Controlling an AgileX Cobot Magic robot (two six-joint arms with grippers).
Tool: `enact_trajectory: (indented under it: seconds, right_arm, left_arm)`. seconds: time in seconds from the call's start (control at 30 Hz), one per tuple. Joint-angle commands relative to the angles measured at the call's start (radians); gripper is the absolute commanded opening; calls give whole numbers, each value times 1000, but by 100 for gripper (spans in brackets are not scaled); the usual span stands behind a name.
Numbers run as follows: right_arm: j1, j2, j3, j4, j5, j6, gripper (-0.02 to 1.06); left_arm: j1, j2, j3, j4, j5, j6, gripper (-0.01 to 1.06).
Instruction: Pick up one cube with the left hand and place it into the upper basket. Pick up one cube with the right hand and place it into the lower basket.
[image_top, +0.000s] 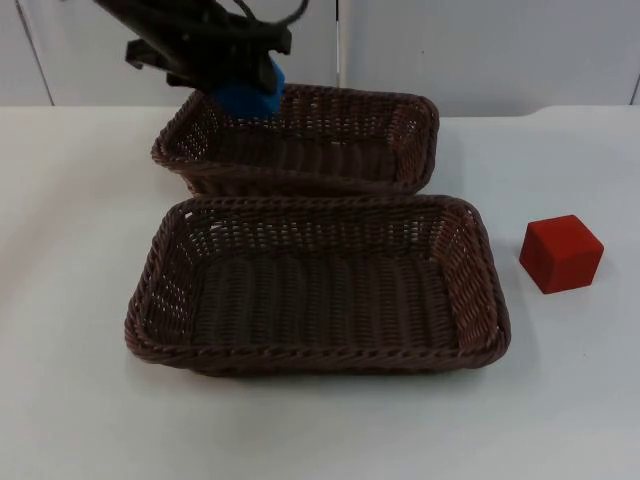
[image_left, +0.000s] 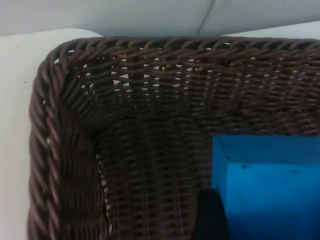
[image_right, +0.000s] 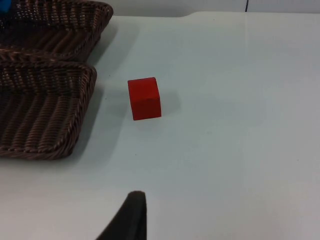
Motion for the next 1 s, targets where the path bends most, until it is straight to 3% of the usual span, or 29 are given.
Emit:
enact_trajectory:
  seconds: [0.0, 0.33, 0.4, 0.5, 0.53, 0.6, 0.67, 0.8, 0.97]
  right_arm:
    - [-2, -1, 1, -2, -3, -9, 105]
    - [-2, -1, 1, -2, -3, -9, 105]
    - [-2, -1, 1, -2, -3, -9, 105]
    - [-2, -1, 1, -2, -3, -9, 105]
    - [-2, -1, 1, -2, -3, -9, 105]
    - [-2, -1, 1, -2, -3, -9, 105]
    - [-2, -1, 1, -2, -3, -9, 105]
    - [-2, -1, 1, 0, -3, -9, 105]
    - [-2, -1, 1, 0, -3, -9, 105]
  left_arm:
    - [-17, 54, -57, -18, 10, 7, 0]
    - [-58, 119, -77, -7, -10, 56, 0]
    - [-65, 130, -77, -7, -10, 56, 9]
    - [-68, 136, -77, -9, 5, 56, 37]
    - [-68, 136, -77, -9, 5, 56, 37]
    - [-70, 140, -77, -19, 9, 56, 59]
    - [-70, 140, -77, -27, 20, 56, 74]
    - [-70, 137, -77, -29, 29, 56, 84]
    - [-70, 112, -77, -37, 52, 56, 85]
